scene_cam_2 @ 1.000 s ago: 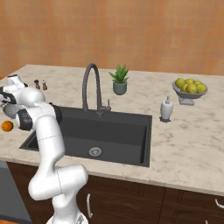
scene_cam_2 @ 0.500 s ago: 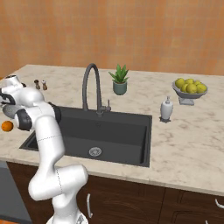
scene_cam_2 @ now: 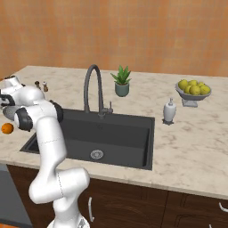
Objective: Put the colander in the sink, put the orange, mango in the colander, and turn on the sink faucet and pour water over the colander.
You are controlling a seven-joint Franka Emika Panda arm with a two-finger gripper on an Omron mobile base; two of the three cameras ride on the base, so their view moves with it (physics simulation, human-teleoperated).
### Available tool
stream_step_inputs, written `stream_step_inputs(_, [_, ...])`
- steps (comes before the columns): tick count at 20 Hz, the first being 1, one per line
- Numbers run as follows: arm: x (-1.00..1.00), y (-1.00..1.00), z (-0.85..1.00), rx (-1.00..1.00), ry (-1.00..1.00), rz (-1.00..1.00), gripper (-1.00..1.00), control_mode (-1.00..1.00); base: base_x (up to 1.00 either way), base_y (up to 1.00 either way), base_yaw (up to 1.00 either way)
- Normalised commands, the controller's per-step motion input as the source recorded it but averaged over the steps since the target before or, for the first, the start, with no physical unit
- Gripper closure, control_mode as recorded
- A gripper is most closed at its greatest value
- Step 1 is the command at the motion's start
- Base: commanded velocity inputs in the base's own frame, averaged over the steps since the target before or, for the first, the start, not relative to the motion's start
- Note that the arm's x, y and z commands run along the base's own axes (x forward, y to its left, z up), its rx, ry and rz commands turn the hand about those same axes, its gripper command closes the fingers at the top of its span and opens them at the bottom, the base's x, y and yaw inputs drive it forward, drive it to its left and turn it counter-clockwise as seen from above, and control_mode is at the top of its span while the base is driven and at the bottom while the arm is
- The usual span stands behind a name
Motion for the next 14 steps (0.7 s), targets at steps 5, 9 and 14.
stream_step_inputs(5, [-0.13, -0.25, -0.27, 0.10, -0.10, 0.00, -1.00, -1.00, 0.00, 0.00, 0.00])
stream_step_inputs(9, [-0.03, -0.05, -0.22, 0.03, -0.06, 0.00, -1.00, -1.00, 0.00, 0.00, 0.00])
stream_step_inputs(14, [0.00, 0.00, 0.00, 0.00, 0.00, 0.00, -1.00, -1.00, 0.00, 0.00, 0.00])
